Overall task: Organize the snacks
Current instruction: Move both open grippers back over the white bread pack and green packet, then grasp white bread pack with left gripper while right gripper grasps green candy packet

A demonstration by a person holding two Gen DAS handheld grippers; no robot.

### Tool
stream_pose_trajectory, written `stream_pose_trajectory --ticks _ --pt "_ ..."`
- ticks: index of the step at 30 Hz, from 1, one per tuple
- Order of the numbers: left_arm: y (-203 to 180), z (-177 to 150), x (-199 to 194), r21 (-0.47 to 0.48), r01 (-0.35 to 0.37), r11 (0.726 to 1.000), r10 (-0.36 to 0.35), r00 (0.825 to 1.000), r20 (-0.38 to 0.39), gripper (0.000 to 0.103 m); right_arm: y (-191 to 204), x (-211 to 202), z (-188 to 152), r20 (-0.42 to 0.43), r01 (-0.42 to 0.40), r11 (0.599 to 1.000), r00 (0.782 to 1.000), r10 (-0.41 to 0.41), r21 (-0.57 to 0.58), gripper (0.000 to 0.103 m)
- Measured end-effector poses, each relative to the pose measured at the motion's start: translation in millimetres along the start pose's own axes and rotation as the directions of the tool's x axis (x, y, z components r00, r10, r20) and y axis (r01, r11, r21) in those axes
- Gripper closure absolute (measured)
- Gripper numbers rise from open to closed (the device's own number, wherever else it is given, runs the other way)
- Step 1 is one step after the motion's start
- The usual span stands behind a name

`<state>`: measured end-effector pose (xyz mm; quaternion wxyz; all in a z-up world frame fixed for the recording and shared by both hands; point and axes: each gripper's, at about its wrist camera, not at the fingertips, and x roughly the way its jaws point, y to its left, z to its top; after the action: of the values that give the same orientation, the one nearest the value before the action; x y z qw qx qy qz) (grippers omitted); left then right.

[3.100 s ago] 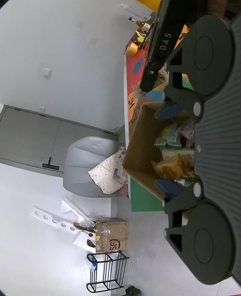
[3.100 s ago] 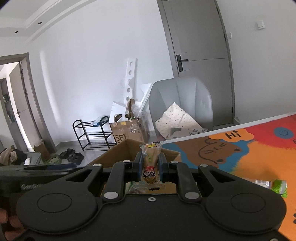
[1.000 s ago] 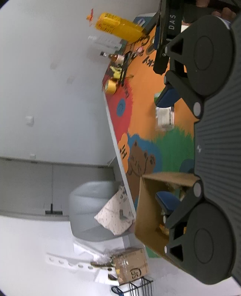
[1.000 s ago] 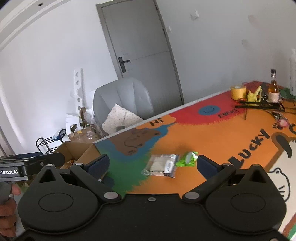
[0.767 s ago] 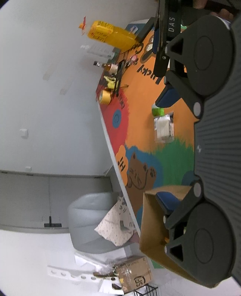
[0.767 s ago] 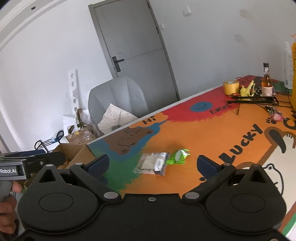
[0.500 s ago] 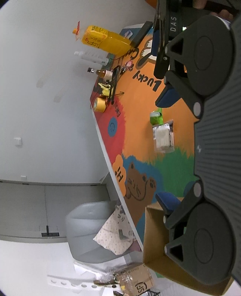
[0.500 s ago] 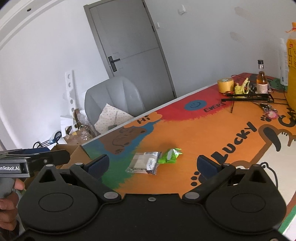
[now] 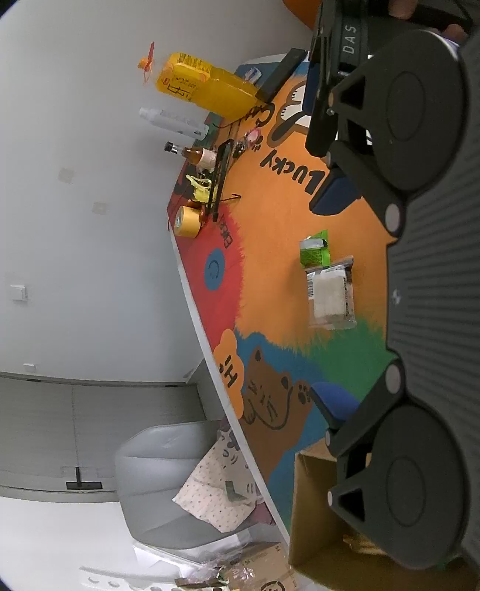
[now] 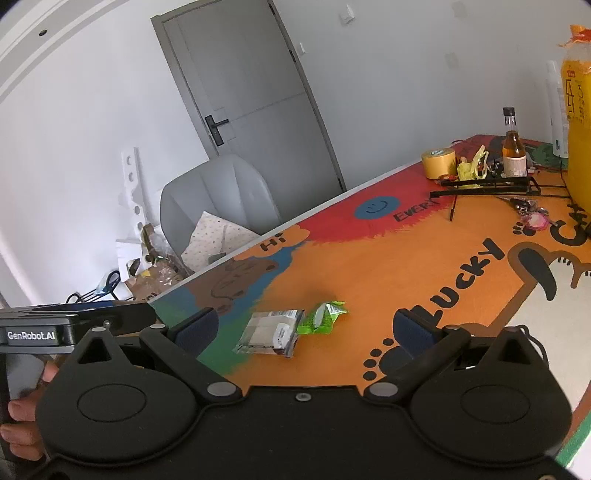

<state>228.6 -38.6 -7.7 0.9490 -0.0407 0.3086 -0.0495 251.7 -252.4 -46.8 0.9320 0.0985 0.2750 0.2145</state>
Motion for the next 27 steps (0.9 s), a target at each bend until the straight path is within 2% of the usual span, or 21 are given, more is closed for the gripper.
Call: stream_pose_trajectory --ticks 9,17,20,23,25,27 --pt "7 5 28 -0.031 0.010 0.999 -0.010 1.000 -0.011 0.007 -3 22 5 -0.015 0.021 1.000 1.000 -0.021 0.003 0.000" --pt "14 7 57 -0.067 0.003 0.998 -0.005 1.000 -0.028 0.013 -8 46 8 -0.024 0.018 1.000 1.000 -0.017 0.018 0.000" --pt "16 6 70 -0.083 -0.003 0.997 0.000 0.999 -0.041 0.017 -11 57 7 -0.038 0.016 0.999 0.999 -0.015 0.033 0.000" --pt "19 5 83 -0.113 -0.007 0.994 0.000 0.998 -0.057 0.026 -15 68 5 -0.053 0.017 0.999 0.998 -0.014 0.051 0.002" --pt "20 3 92 -0.126 -0.008 0.992 -0.001 0.998 -0.069 0.032 -18 75 3 -0.063 0.012 0.998 0.998 -0.008 0.061 0.005" --pt "21 1 100 -0.136 -0.010 0.991 -0.002 0.997 -0.082 0.034 -21 81 1 -0.070 0.006 0.997 0.998 0.000 0.077 0.008"
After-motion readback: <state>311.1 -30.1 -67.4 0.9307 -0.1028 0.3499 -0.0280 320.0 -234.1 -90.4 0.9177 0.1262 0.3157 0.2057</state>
